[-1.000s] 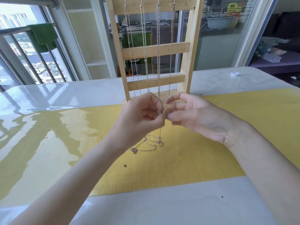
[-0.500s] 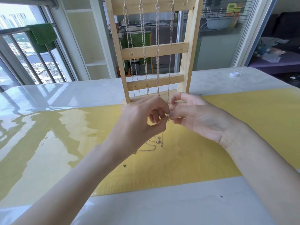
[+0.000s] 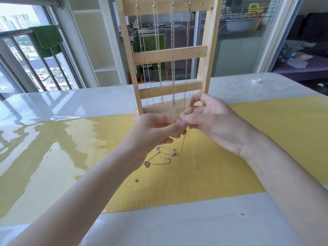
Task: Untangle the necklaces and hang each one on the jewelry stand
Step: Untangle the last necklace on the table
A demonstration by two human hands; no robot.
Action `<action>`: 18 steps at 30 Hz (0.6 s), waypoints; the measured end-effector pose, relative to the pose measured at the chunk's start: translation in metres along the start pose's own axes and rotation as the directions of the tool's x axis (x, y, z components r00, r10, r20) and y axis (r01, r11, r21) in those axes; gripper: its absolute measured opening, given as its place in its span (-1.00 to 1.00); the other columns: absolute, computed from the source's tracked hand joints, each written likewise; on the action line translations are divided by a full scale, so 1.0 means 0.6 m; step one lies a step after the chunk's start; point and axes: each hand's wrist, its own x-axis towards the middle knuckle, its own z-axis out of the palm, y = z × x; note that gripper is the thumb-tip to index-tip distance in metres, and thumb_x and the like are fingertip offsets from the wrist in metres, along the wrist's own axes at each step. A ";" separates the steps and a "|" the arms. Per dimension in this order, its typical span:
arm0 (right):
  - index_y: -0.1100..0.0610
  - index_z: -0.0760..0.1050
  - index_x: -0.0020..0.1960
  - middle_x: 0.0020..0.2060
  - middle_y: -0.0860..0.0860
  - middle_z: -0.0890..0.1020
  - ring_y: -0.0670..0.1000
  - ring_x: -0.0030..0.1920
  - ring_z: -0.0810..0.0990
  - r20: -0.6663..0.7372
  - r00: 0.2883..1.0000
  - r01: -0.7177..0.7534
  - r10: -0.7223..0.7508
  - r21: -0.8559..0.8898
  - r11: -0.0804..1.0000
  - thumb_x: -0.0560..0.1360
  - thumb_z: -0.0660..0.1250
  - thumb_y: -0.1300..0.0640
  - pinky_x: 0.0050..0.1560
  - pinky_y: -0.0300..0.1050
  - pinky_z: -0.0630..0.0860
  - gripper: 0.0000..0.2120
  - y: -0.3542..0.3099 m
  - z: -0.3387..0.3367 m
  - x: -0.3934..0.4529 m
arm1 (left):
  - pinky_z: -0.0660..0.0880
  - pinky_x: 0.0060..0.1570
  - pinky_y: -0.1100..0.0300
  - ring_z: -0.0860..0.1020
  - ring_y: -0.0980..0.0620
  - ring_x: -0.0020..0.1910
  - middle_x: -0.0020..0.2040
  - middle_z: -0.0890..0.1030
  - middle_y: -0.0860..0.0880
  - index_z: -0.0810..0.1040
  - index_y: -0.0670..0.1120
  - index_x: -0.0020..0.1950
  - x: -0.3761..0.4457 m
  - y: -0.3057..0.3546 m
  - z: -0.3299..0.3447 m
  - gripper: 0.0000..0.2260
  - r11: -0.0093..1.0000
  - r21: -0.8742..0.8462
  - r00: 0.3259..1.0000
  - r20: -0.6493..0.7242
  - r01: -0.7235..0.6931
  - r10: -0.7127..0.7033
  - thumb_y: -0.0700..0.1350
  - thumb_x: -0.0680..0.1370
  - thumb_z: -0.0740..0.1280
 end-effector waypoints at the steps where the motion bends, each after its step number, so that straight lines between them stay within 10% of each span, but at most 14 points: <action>1: 0.14 0.30 -0.09 -0.39 0.01 0.53 0.00 -0.30 0.46 -0.002 1.000 0.003 -0.003 -0.031 1.000 0.48 0.25 0.45 -0.23 -0.23 0.38 -0.75 0.000 0.002 -0.001 | 0.48 -0.25 0.35 0.54 0.20 -0.31 -0.30 0.64 0.05 0.64 -0.10 -0.21 0.000 0.000 0.001 -0.91 1.000 -0.001 1.000 -0.005 0.009 -0.009 -0.11 0.46 0.42; 13: 0.10 0.26 -0.10 -0.37 -0.07 0.53 0.00 -0.24 0.47 -0.025 0.991 0.126 -0.135 -0.232 0.964 0.38 0.37 0.37 -0.11 -0.16 0.45 -0.68 0.001 0.016 0.000 | 0.42 -0.40 0.35 0.40 0.13 -0.41 -0.38 0.50 0.03 0.52 -0.10 -0.24 0.002 0.009 0.007 -0.87 0.802 -0.535 0.964 0.136 0.266 -0.229 -0.23 0.51 0.31; 18: 0.12 0.29 -0.11 -0.32 0.00 0.50 -0.01 -0.27 0.48 -0.076 0.984 0.143 -0.161 -0.198 0.970 0.46 0.29 0.48 -0.12 -0.20 0.46 -0.69 0.002 0.013 -0.002 | 0.45 -0.34 0.34 0.45 0.15 -0.35 -0.34 0.55 0.07 0.51 -0.06 -0.28 -0.002 0.005 0.005 -0.90 0.926 -0.371 0.997 0.061 0.071 -0.052 -0.15 0.37 0.41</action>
